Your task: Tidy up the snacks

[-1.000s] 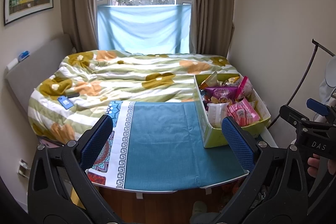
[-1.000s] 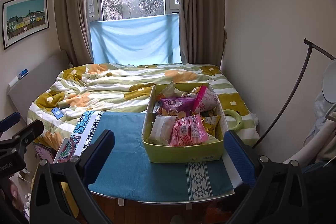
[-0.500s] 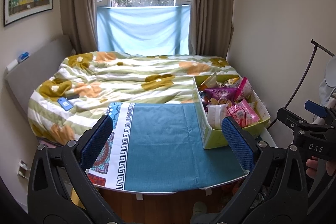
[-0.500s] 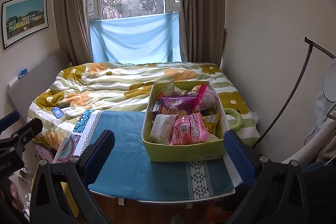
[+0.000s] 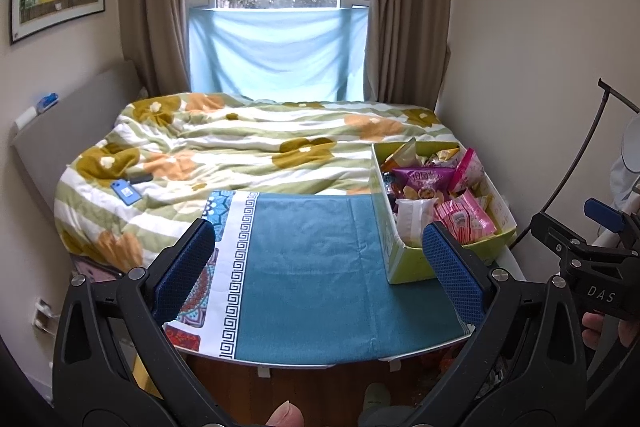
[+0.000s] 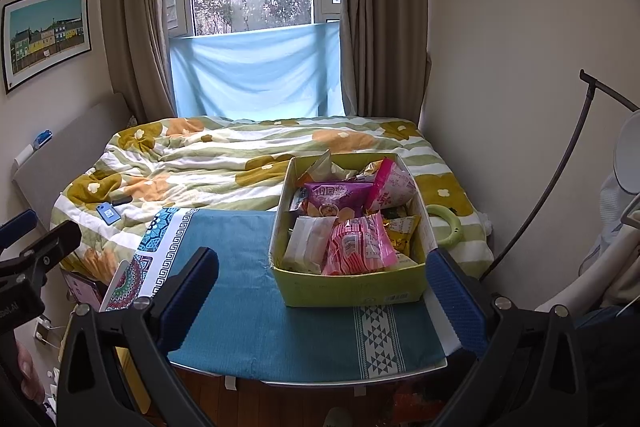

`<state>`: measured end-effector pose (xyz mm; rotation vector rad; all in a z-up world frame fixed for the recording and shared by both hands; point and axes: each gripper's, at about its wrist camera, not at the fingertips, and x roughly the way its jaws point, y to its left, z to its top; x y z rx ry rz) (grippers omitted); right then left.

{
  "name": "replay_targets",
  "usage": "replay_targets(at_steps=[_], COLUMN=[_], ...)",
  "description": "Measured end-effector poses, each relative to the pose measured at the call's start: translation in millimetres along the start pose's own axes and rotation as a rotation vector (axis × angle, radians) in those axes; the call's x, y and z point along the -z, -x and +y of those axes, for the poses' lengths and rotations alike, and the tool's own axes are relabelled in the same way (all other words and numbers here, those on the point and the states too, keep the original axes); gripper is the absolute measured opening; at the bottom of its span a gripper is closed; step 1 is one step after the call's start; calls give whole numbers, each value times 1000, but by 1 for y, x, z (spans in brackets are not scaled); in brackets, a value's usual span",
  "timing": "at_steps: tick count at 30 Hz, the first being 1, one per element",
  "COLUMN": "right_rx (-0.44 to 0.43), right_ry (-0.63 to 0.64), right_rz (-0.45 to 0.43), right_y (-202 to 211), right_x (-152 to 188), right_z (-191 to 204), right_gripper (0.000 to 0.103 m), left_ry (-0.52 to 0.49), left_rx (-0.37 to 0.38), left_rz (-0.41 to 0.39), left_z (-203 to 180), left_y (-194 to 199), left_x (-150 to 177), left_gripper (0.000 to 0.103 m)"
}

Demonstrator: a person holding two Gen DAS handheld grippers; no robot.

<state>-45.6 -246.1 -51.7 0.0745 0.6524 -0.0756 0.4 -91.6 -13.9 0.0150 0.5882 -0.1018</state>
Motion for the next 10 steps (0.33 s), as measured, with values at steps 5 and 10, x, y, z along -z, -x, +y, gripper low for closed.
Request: replay_targets(at_steps=[5,10], right_rx=[1,6], right_ry=[-5,-8], right_rz=[-3,-7], right_y=[1,2], right_x=[0,-2], right_z=[0,-1], right_gripper=[103,103], left_ry=[-7,-10], left_rx=[16,35], left_rz=[-11,-31], left_z=[-1,-2], left_y=[3,4], left_x=[-2,-5], left_gripper=[102,102])
